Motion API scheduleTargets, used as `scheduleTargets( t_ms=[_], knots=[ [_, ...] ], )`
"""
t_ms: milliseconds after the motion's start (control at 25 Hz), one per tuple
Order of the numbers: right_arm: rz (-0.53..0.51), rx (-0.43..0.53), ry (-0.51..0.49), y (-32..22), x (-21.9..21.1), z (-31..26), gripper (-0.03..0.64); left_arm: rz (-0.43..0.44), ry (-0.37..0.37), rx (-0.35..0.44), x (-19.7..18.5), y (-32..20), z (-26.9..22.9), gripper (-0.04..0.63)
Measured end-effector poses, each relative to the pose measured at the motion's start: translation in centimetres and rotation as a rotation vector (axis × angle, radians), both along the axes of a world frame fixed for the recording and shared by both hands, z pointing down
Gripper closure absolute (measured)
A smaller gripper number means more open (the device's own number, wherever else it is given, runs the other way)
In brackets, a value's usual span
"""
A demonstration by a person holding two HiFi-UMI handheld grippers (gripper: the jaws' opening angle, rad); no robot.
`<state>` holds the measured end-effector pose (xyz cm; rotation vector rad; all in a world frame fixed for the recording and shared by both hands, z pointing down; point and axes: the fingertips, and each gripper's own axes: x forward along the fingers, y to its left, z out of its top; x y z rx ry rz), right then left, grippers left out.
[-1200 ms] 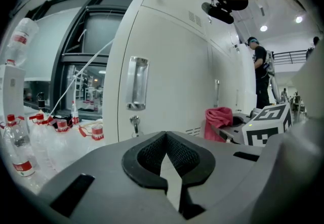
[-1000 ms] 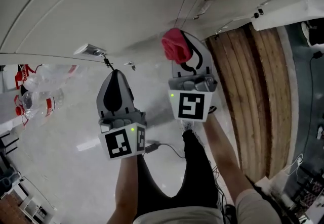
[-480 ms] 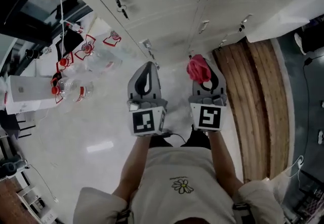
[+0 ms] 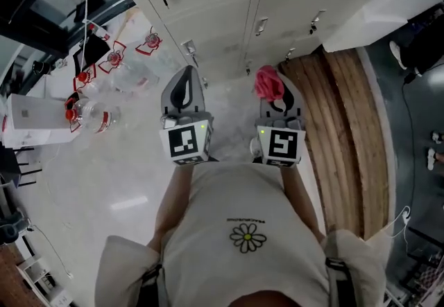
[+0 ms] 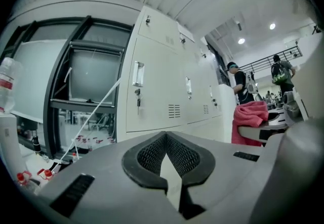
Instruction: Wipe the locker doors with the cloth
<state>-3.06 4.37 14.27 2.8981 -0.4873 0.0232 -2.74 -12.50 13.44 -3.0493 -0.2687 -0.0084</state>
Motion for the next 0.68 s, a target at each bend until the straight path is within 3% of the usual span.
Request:
scheduleTargets(
  t_ms=[400, 680],
  knots=[
    [0.036, 0.035, -0.025, 2.0, -0.7, -0.5, 0.586, 0.002, 0.002, -0.001, -0.1, 0.8, -0.6, 0.578],
    [0.005, 0.036, -0.073, 1.7, -1.8, 1.0, 0.586, 0.006, -0.001, 0.022, -0.8, 1.3, -0.8, 0.578]
  ],
)
